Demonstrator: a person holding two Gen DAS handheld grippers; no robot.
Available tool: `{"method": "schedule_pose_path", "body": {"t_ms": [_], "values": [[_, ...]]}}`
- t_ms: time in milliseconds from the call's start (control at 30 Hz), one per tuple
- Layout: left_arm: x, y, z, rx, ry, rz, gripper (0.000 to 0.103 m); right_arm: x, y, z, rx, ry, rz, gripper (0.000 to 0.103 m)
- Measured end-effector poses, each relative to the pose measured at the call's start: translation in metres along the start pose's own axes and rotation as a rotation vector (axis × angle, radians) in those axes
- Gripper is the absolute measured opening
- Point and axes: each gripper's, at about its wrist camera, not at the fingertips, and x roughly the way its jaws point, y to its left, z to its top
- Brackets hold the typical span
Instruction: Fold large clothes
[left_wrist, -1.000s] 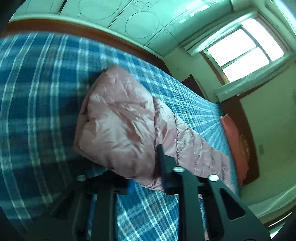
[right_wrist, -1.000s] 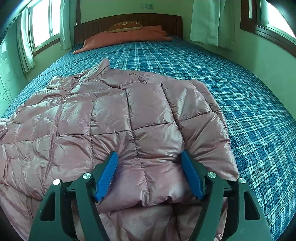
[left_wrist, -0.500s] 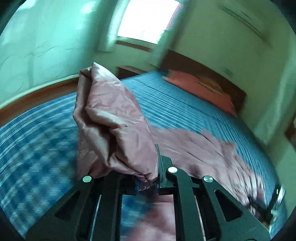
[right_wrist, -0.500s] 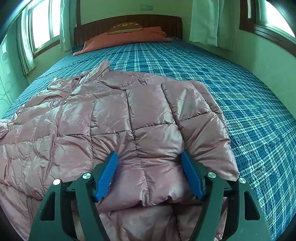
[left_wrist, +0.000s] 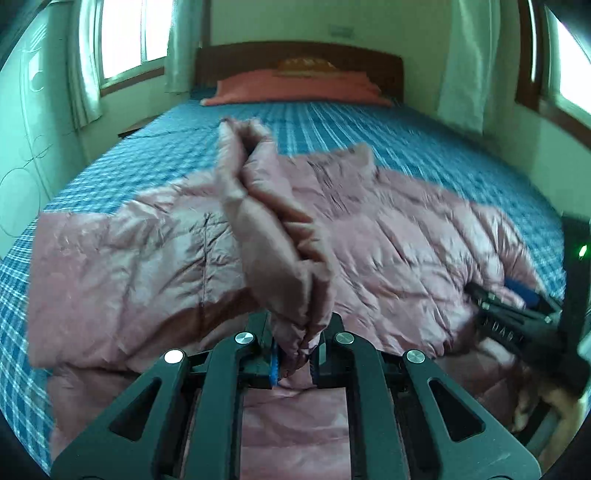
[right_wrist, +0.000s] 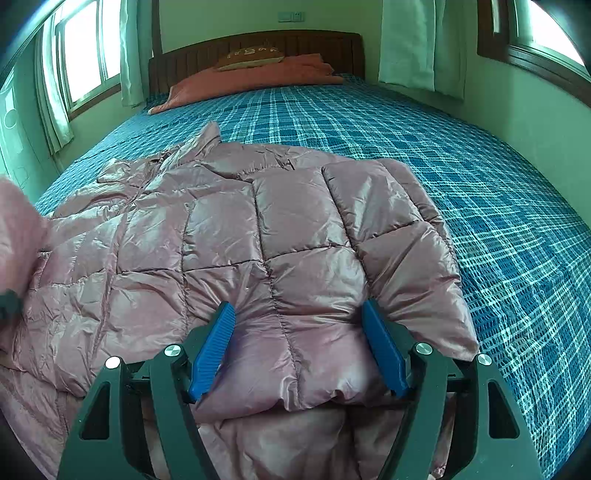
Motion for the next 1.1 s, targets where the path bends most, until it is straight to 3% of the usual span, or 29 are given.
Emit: {"method": "schedule_pose_path", "body": {"t_ms": [133, 267, 300, 433, 567, 633, 800, 967, 1100], "values": [[0.015, -0.013, -0.004, 0.015, 0.024, 0.003, 0.016, 0.000, 0.000, 0.000, 0.003, 0.000, 0.008, 0.072], [0.008, -0.018, -0.002, 0.016, 0.014, -0.021, 0.043, 0.000, 0.001, 0.000, 0.001, 0.002, 0.011, 0.073], [0.009, -0.019, 0.004, 0.015, 0.011, -0.026, 0.045, 0.000, 0.001, 0.000, 0.002, 0.003, 0.013, 0.073], [-0.008, -0.022, 0.007, 0.005, -0.004, -0.061, 0.056, 0.000, 0.000, 0.002, 0.008, 0.012, 0.021, 0.074], [-0.043, 0.001, 0.005, -0.022, -0.050, -0.073, 0.061, -0.009, 0.001, 0.008, 0.016, 0.023, 0.019, 0.073], [-0.056, 0.017, 0.003, -0.033, -0.073, -0.050, 0.064, -0.020, 0.004, 0.010, 0.045, 0.017, 0.050, 0.073], [-0.062, 0.078, -0.004, -0.101, -0.082, 0.089, 0.066, -0.041, 0.043, 0.020, 0.043, 0.008, 0.162, 0.073], [-0.055, 0.140, -0.011, -0.221, -0.063, 0.198, 0.066, -0.033, 0.088, 0.024, 0.007, 0.036, 0.232, 0.073], [-0.053, 0.164, -0.015, -0.267, -0.049, 0.232, 0.066, -0.012, 0.115, 0.021, 0.022, 0.097, 0.315, 0.073]]}}
